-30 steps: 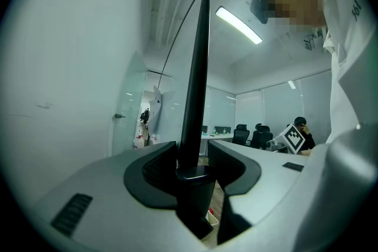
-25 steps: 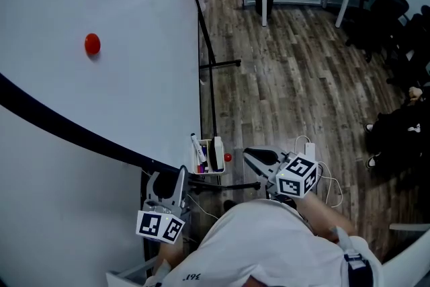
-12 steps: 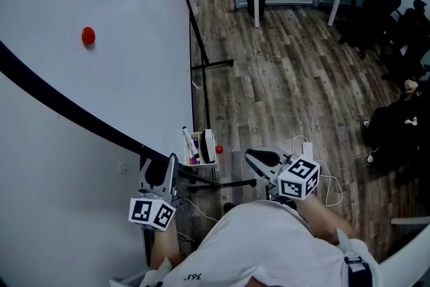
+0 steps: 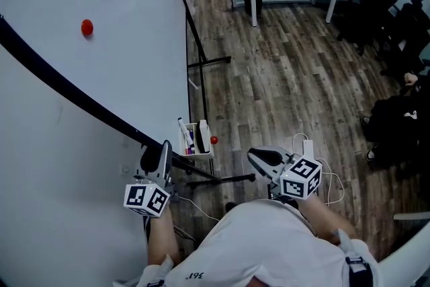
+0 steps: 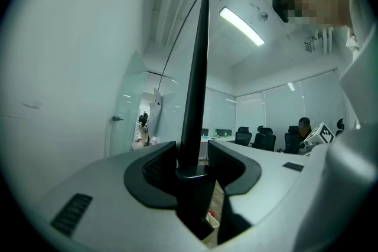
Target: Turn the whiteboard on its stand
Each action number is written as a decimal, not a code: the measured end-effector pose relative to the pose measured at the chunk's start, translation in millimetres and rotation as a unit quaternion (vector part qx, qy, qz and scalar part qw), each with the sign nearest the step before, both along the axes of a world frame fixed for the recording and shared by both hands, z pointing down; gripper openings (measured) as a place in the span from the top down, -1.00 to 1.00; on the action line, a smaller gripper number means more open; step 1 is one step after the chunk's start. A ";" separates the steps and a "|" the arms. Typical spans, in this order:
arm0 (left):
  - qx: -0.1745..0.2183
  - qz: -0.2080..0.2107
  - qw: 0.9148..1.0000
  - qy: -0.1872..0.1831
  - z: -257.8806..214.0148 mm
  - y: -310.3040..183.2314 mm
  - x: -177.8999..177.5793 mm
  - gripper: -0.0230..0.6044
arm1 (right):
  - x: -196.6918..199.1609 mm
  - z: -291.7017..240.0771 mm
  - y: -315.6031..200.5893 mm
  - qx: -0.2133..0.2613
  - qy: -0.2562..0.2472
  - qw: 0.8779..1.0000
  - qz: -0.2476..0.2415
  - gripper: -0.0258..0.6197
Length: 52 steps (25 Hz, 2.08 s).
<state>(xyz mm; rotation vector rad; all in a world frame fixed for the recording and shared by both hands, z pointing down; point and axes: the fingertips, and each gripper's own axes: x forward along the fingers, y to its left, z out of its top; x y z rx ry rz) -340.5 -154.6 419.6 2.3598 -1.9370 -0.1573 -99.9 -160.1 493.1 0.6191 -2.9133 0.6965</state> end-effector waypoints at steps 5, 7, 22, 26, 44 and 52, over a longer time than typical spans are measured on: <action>0.002 0.002 1.000 0.002 -1.1 -16.6 -9.9 0.39 | -2.9 -1.8 -0.4 0.000 0.000 1.000 -0.001 0.83; 0.002 0.000 1.000 0.002 -4.0 -22.0 -14.3 0.38 | -3.2 -4.3 -0.1 -0.001 -0.001 1.000 -0.001 0.83; 0.009 -0.012 1.000 -0.006 -3.9 -65.4 -37.2 0.39 | 12.5 -2.4 -6.4 -0.003 -0.004 1.000 0.012 0.83; 0.007 -0.012 1.000 -0.002 0.8 -67.1 -39.7 0.39 | 17.1 2.2 -2.2 -0.002 -0.005 1.000 0.014 0.83; 0.008 -0.019 1.000 0.000 8.8 -71.7 -45.2 0.39 | 27.3 12.4 10.0 0.000 -0.004 1.000 0.011 0.83; 0.007 -0.016 1.000 -0.001 9.6 -76.7 -49.4 0.38 | 21.1 11.9 8.2 -0.001 0.000 1.000 0.009 0.83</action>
